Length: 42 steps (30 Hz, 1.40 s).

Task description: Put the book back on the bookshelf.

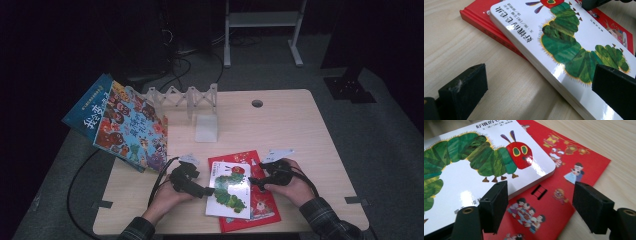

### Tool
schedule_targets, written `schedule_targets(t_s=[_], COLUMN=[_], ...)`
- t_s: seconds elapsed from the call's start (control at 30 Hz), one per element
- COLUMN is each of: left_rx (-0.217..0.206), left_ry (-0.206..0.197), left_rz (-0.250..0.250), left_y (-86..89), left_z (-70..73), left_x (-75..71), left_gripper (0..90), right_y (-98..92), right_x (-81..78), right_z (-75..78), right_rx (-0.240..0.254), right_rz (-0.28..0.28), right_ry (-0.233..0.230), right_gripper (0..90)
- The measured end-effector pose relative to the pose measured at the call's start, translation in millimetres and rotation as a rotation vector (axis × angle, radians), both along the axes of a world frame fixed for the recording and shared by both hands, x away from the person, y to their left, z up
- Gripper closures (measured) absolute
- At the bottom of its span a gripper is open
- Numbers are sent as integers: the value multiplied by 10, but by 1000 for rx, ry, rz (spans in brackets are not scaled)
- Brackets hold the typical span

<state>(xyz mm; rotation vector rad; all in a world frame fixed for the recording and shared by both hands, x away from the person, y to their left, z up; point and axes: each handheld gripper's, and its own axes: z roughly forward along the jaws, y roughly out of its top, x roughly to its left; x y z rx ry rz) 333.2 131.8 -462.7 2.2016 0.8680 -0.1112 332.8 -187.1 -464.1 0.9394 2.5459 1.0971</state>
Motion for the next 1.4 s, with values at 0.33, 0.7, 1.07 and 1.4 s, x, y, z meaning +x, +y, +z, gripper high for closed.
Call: schedule_targets(t_s=[0.33, 0.7, 1.07, 1.4], left_rx=[7, -16, -97, -248], left_ry=[26, 79, 2, -33], left_rz=[-36, -9, -9, -120], left_y=[-91, -84, -127, -275], left_z=[-43, -10, 193, 451], left_x=[-40, 0, 47, -16], left_gripper=[0, 0, 0, 84], right_y=[184, 226, 206, 273], right_x=[-165, -184, -169, -180], right_z=[-17, -27, -28, -43], right_rx=[-21, -24, -36, -39], right_rz=[81, 102, 97, 107], right_ry=[9, 10, 12, -8], right_gripper=[272, 245, 198, 199])
